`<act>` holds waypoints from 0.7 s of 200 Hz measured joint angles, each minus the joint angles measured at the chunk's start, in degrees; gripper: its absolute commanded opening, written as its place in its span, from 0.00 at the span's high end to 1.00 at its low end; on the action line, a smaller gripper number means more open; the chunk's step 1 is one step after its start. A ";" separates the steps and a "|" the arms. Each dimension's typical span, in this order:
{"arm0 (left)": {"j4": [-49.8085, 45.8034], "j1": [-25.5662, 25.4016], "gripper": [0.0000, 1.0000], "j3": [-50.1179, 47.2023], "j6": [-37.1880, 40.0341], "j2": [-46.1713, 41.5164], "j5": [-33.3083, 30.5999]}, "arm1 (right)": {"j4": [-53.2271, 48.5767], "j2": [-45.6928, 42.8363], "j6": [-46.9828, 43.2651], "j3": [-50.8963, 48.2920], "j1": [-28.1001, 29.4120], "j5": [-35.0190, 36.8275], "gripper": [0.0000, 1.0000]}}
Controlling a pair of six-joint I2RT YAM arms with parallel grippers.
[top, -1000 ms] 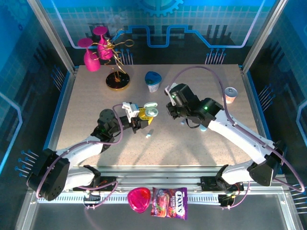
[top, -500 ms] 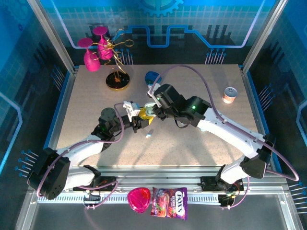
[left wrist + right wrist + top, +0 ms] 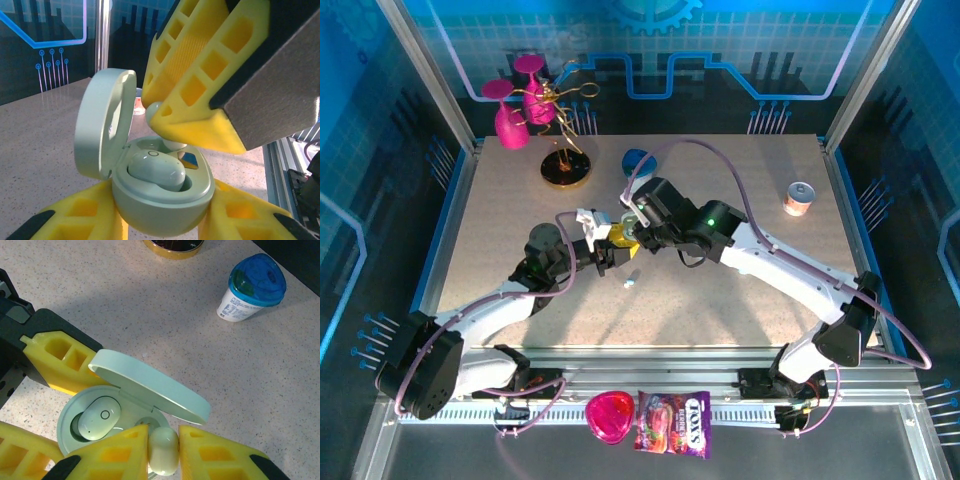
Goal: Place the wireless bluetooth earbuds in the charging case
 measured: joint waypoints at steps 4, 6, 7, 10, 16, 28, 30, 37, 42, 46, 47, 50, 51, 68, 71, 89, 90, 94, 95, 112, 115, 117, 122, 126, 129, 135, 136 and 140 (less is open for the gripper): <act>-0.04 0.00 0.69 0.13 -0.24 0.00 0.00 | 0.07 0.00 -0.04 0.00 -0.02 0.02 0.79; -0.04 0.00 0.69 0.20 -0.39 0.00 0.00 | 0.11 0.00 -0.11 0.00 -0.02 0.02 0.79; -0.04 0.00 0.69 0.20 -0.42 0.00 0.00 | 0.13 0.00 -0.17 0.00 -0.02 0.02 0.79; -0.04 0.00 0.69 0.24 -0.52 0.00 0.00 | 0.20 0.00 -0.22 0.00 -0.02 0.02 0.79; -0.04 0.00 0.69 0.35 -0.72 0.00 0.00 | 0.26 0.00 -0.31 0.00 -0.02 0.02 0.79; -0.13 0.00 0.69 0.52 -1.01 -0.02 0.00 | 0.35 0.00 -0.46 0.00 -0.02 0.02 0.79; -0.13 0.00 0.69 0.52 -1.01 -0.04 0.00 | 0.39 0.00 -0.46 0.00 -0.02 0.02 0.79; -0.15 0.00 0.69 0.52 -1.03 -0.09 0.00 | 0.42 0.00 -0.44 0.00 -0.02 0.02 0.79; -0.17 0.00 0.69 0.52 -1.03 -0.11 0.00 | 0.42 0.00 -0.46 0.00 -0.02 0.02 0.78; -0.22 0.00 0.69 0.52 -1.01 -0.11 0.00 | 0.44 0.00 -0.46 0.00 -0.02 0.00 0.78; -0.22 0.00 0.69 0.52 -1.03 -0.11 0.00 | 0.42 0.00 -0.46 0.00 -0.02 0.00 0.78; -0.22 0.00 0.69 0.52 -1.01 -0.11 0.00 | 0.44 0.00 -0.46 0.00 -0.02 0.00 0.78; -0.22 0.00 0.69 0.52 -1.03 -0.11 0.00 | 0.44 0.00 -0.46 0.00 -0.02 0.00 0.77; -0.31 0.00 0.69 0.52 -1.01 -0.17 0.00 | 0.46 0.00 -0.63 0.00 -0.02 0.00 0.72; -0.39 0.00 0.69 0.52 -1.01 -0.20 0.00 | 0.46 0.00 -0.48 0.00 -0.02 -0.02 0.71; -0.63 0.00 0.69 0.52 -1.01 -0.22 0.00 | 0.52 -0.02 -0.81 0.00 -0.02 -0.04 0.70; -0.63 0.00 0.69 0.52 -1.01 -0.22 0.00 | 0.52 -0.02 -0.81 0.00 -0.02 -0.04 0.70; -0.63 0.00 0.69 0.52 -1.01 -0.22 0.00 | 0.59 -0.02 -0.81 -0.02 -0.02 -0.07 0.70; -0.63 0.00 0.69 0.52 -1.03 -0.22 0.00 | 0.63 -0.02 -0.81 -0.02 -0.02 -0.09 0.70; -0.61 0.00 0.69 0.52 -1.01 -0.22 0.00 | 1.18 -0.28 -0.76 -0.13 -0.02 -0.81 0.69; -0.61 0.00 0.69 0.52 -1.01 -0.22 0.00 | 1.27 -0.37 -0.72 -0.17 -0.04 -1.09 0.69; -0.61 0.00 0.69 0.52 -1.01 -0.22 0.00 | 1.33 -0.44 -0.61 -0.22 -0.04 -1.22 0.69; -0.61 0.00 0.69 0.52 -1.01 -0.22 0.00 | 1.53 -0.66 -0.59 -0.33 -0.04 -1.57 0.69; -0.61 0.00 0.69 0.52 -1.01 -0.22 0.00 | 1.75 -0.85 -0.52 -0.46 -0.11 -1.79 0.68; -0.61 0.00 0.69 0.52 -1.01 -0.22 0.00 | 1.88 -1.03 -0.44 -0.57 -0.13 -1.99 0.68; -0.61 0.00 0.69 0.52 -1.01 -0.22 0.00 | 2.12 -1.42 -0.33 -0.79 -0.13 -2.43 0.66; -0.61 0.00 0.69 0.52 -1.01 -0.22 0.00 | 2.19 -1.49 -0.28 -0.81 -0.13 -2.45 0.66; -0.61 0.00 0.69 0.55 -1.01 -0.22 0.00 | 2.43 -1.77 -0.17 -0.98 -0.15 -2.67 0.65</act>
